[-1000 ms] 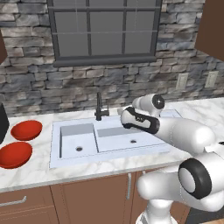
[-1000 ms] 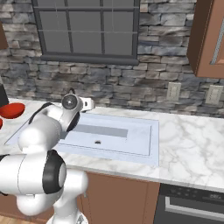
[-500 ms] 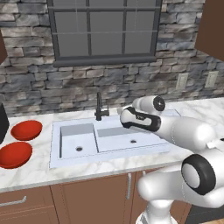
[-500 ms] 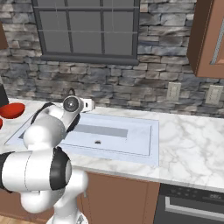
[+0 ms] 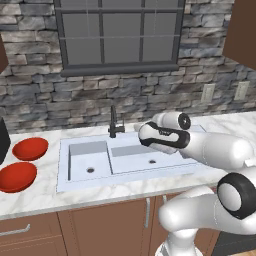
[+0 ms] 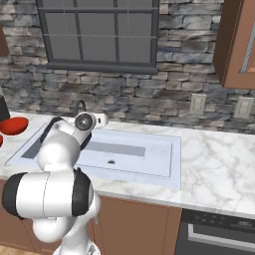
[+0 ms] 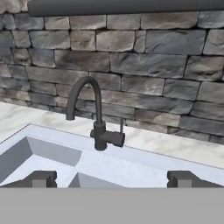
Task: Rinse each bowl for a few seconds and place them down in the sink or on the counter.
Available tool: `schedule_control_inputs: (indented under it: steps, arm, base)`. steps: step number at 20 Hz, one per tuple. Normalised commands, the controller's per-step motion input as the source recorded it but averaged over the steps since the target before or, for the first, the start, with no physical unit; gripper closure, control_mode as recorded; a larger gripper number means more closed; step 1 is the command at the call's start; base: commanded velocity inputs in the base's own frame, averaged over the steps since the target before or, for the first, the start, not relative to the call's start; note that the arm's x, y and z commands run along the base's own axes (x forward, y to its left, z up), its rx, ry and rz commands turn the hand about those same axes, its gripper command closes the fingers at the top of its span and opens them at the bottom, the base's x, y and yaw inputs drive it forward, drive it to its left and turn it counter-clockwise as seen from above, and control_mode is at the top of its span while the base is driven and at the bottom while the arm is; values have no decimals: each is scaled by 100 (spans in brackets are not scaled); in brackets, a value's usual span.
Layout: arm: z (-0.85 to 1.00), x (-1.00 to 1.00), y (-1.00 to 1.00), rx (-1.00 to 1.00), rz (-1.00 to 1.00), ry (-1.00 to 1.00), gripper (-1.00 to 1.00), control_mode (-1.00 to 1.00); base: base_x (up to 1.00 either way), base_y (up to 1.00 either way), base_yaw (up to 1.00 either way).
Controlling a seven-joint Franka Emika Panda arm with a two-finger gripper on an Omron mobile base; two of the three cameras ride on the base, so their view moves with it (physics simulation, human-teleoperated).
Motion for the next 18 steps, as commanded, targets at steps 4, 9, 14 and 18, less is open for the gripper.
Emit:
schedule_control_inputs:
  steps: [4,9,14,18]
  arm:
    - [-3,3,0,0,6,0,-100,-100]
    - [-8,6,0,0,4,0,-100,-100]
    - [-4,5,0,0,1,-1,-100,-100]
    - [0,2,0,0,0,0,-100,-100]
  base:
    - [0,0,0]
    - [0,0,0]
    - [0,0,0]
    - [0,0,0]
